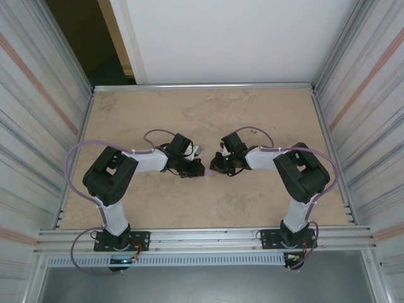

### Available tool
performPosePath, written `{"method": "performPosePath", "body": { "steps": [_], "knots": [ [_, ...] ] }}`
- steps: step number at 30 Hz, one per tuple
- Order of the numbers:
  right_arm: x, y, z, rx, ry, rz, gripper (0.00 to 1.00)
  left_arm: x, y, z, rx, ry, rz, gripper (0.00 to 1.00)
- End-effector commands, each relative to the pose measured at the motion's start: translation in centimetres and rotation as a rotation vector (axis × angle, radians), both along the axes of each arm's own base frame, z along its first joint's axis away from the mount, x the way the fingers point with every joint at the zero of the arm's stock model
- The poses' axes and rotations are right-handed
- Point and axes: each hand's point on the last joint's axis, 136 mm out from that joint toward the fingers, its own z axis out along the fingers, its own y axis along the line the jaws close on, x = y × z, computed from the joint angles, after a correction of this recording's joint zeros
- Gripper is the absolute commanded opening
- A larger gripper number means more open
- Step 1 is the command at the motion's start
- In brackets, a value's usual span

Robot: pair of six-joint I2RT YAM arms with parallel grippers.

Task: Fold a paper plane with a square sheet of paper (pick it up from the middle)
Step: Fold the wing for the fifth time at the center of the table.

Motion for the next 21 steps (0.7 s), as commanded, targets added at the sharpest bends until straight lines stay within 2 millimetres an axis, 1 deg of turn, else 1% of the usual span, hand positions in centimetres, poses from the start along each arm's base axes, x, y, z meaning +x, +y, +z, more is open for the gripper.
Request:
{"method": "performPosePath", "body": {
  "steps": [1,4,8,16,21],
  "knots": [
    [-2.1,-4.1,-4.9,-0.182,0.115,-0.077,0.09,0.9,-1.6,2.2,-0.071,-0.031,-0.018,0.09],
    [-2.2,-4.2,-5.1,-0.186,0.126,-0.079,0.09,1.1,-2.1,1.6,-0.068,-0.021,-0.038,0.08],
    [-2.5,-4.5,-5.6,-0.202,0.145,-0.079,0.09,0.8,-2.0,0.3,-0.036,0.001,-0.071,0.07],
    [-3.2,-5.6,-6.8,-0.247,0.199,-0.082,0.09,-0.7,-0.4,-1.7,0.046,0.037,-0.150,0.04],
    [-3.7,-6.4,-7.7,-0.285,0.234,-0.079,0.08,-1.5,0.9,-1.9,0.098,0.030,-0.221,0.03]
  ]
}}
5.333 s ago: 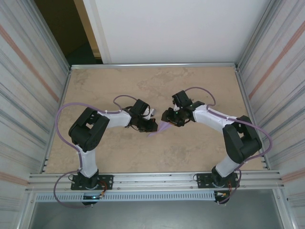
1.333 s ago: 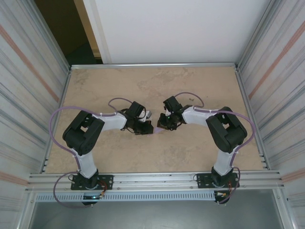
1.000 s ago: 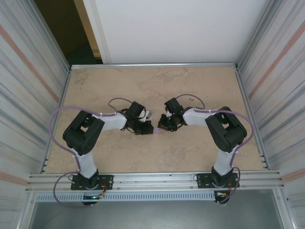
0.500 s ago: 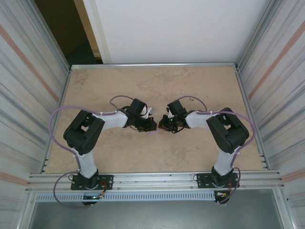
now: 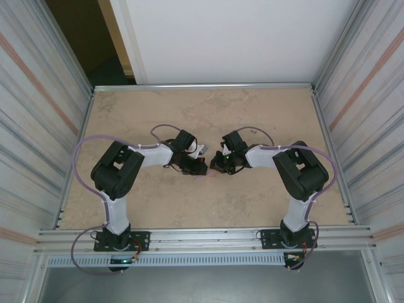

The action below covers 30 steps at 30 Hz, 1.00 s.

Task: Fold a paper plane with a square sheet of paper (pick it up from the middle)
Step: Fold the wing for the fifth time at the center of the table.

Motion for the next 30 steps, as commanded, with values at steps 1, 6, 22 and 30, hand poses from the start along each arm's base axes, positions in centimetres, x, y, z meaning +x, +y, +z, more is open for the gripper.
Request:
{"method": "performPosePath", "body": {
  "steps": [1,6,22,30],
  "knots": [
    [-3.9,-6.6,-7.6,-0.314,0.192,-0.062,0.08,-2.1,2.0,-1.1,0.079,0.051,-0.086,0.03],
    [-4.4,-7.2,-8.3,-0.334,0.220,-0.061,0.08,-2.6,3.3,-0.4,0.132,0.024,-0.134,0.02],
    [-4.5,-7.4,-8.6,-0.342,0.234,-0.060,0.08,-4.4,7.4,-1.3,0.264,0.074,-0.105,0.00],
    [-4.5,-7.2,-8.5,-0.339,0.231,-0.058,0.08,-4.7,8.1,-0.8,0.273,0.054,-0.069,0.00]
  ]
}}
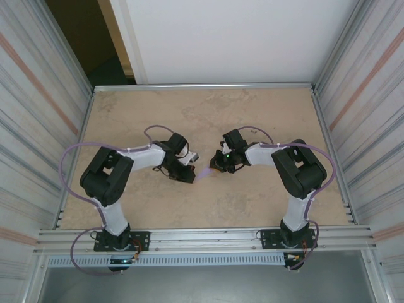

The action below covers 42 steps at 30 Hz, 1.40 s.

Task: Fold a paper plane with a square sheet of paper (pick it up from the middle)
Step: Fold the wing for the fifth time at the center of the table.

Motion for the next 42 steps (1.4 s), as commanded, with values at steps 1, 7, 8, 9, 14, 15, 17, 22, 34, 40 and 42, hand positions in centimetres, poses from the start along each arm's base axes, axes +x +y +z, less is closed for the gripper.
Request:
{"method": "performPosePath", "body": {
  "steps": [1,7,8,9,14,15,17,22,34,40,42],
  "knots": [
    [-4.6,-7.2,-8.1,-0.360,0.187,-0.057,0.08,-0.9,1.9,0.3,0.073,0.023,0.022,0.00],
    [-4.2,-6.4,-7.1,-0.336,0.169,-0.058,0.08,1.7,-2.2,6.0,-0.164,-0.105,0.068,0.00],
    [-4.1,-6.2,-6.8,-0.330,0.164,-0.061,0.08,2.3,-2.7,6.2,-0.190,-0.114,0.092,0.00],
    [-3.9,-6.2,-6.7,-0.327,0.162,-0.063,0.08,2.6,-3.4,6.2,-0.216,-0.117,0.107,0.00],
    [-3.0,-5.6,-5.8,-0.300,0.141,-0.069,0.08,3.3,-6.1,3.7,-0.218,-0.055,0.133,0.00],
    [-2.8,-5.5,-5.6,-0.295,0.135,-0.072,0.08,3.5,-6.3,3.2,-0.207,-0.046,0.141,0.00],
    [-2.4,-5.3,-5.2,-0.286,0.124,-0.075,0.08,3.8,-6.8,2.3,-0.208,-0.025,0.156,0.00],
    [-1.8,-5.0,-4.5,-0.268,0.107,-0.074,0.08,4.1,-5.9,0.7,-0.136,-0.016,0.192,0.00],
    [-1.3,-5.1,-4.0,-0.260,0.089,-0.072,0.08,4.3,-6.8,4.4,-0.277,-0.057,0.194,0.00],
    [-1.3,-5.0,-4.0,-0.252,0.089,-0.073,0.08,4.9,-6.2,2.6,-0.198,-0.047,0.225,0.00],
    [-1.2,-4.9,-3.9,-0.248,0.086,-0.073,0.08,4.8,-5.8,1.5,-0.167,-0.027,0.239,0.00]
  ]
}}
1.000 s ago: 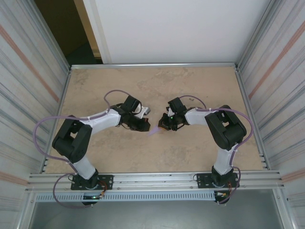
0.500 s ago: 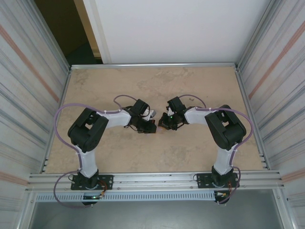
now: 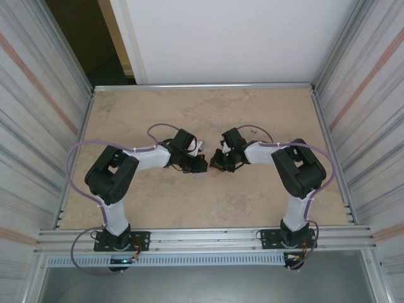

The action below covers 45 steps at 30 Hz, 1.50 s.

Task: Fold a paper plane with a square sheet of paper (pick it up from the middle)
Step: Fold the wing for the fifth time at the center of the table.

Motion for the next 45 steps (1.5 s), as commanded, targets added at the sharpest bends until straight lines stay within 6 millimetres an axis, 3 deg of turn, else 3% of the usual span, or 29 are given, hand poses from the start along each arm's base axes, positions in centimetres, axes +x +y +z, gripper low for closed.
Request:
{"method": "performPosePath", "body": {
  "steps": [1,5,9,14,27,37,45],
  "knots": [
    [-1.7,-4.8,-4.5,-0.224,0.094,-0.063,0.08,0.5,0.6,-1.2,0.045,0.030,0.034,0.00],
    [-1.6,-5.0,-4.0,-0.228,0.085,-0.070,0.09,0.0,1.9,-2.8,0.126,0.064,0.063,0.00],
    [-0.6,-5.9,-2.0,-0.288,0.035,-0.097,0.11,-0.6,3.1,-3.5,0.215,0.062,0.071,0.00],
    [1.0,-6.3,0.4,-0.345,-0.041,-0.101,0.13,-1.3,3.1,-4.4,0.221,0.100,0.067,0.00],
    [1.5,-9.0,1.4,-0.404,-0.069,-0.183,0.15,-1.7,3.3,-4.9,0.237,0.123,0.075,0.00],
    [-1.0,-9.9,-2.0,-0.357,0.011,-0.203,0.13,-1.8,3.2,-5.0,0.234,0.133,0.077,0.00],
    [-2.9,-12.2,-5.1,-0.296,0.009,-0.185,0.10,-2.1,3.9,-5.0,0.232,0.142,0.092,0.00]
  ]
}}
